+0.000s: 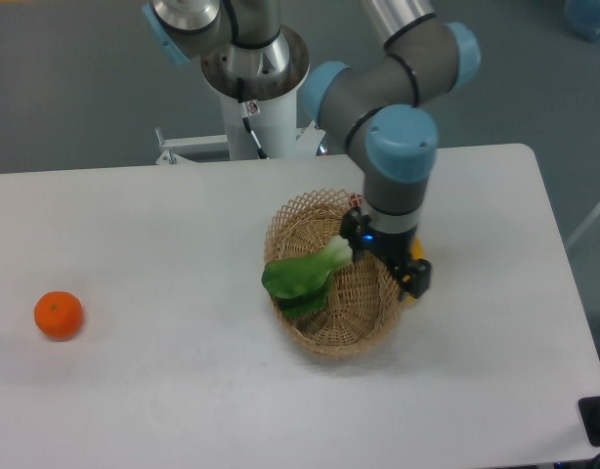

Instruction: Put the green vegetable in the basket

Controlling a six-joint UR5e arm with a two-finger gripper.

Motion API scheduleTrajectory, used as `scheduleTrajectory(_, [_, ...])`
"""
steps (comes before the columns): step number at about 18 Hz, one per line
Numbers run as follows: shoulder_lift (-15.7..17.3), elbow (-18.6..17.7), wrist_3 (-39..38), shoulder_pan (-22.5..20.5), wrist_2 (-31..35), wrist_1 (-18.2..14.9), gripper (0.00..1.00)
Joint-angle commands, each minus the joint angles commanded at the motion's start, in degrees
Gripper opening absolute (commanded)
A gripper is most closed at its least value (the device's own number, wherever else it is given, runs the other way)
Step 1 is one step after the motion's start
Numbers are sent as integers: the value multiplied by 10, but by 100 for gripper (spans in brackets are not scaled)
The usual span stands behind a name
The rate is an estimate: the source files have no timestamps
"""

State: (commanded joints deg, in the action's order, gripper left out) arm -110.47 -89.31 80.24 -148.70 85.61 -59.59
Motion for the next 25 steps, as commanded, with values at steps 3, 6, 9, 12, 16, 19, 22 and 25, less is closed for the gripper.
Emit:
scheduleTrajectory(3, [-25, 42, -2, -7, 0, -27, 100])
scheduleTrajectory(6, [-60, 108, -3, -18, 3, -74, 100])
scheduleTrajectory(9, [-96, 161, -4, -19, 6, -92, 100])
scheduleTrajectory(12, [-114, 180, -4, -26, 19, -92, 100])
scheduleTrajectory(16, [-131, 196, -1, -25, 43, -92, 100])
scheduleTrajectory(19, [-135, 193, 0, -24, 58, -91, 100])
scheduleTrajectory(22, [-135, 190, 0, -23, 59, -91, 100])
scheduleTrajectory(25, [-135, 189, 0, -23, 59, -91, 100])
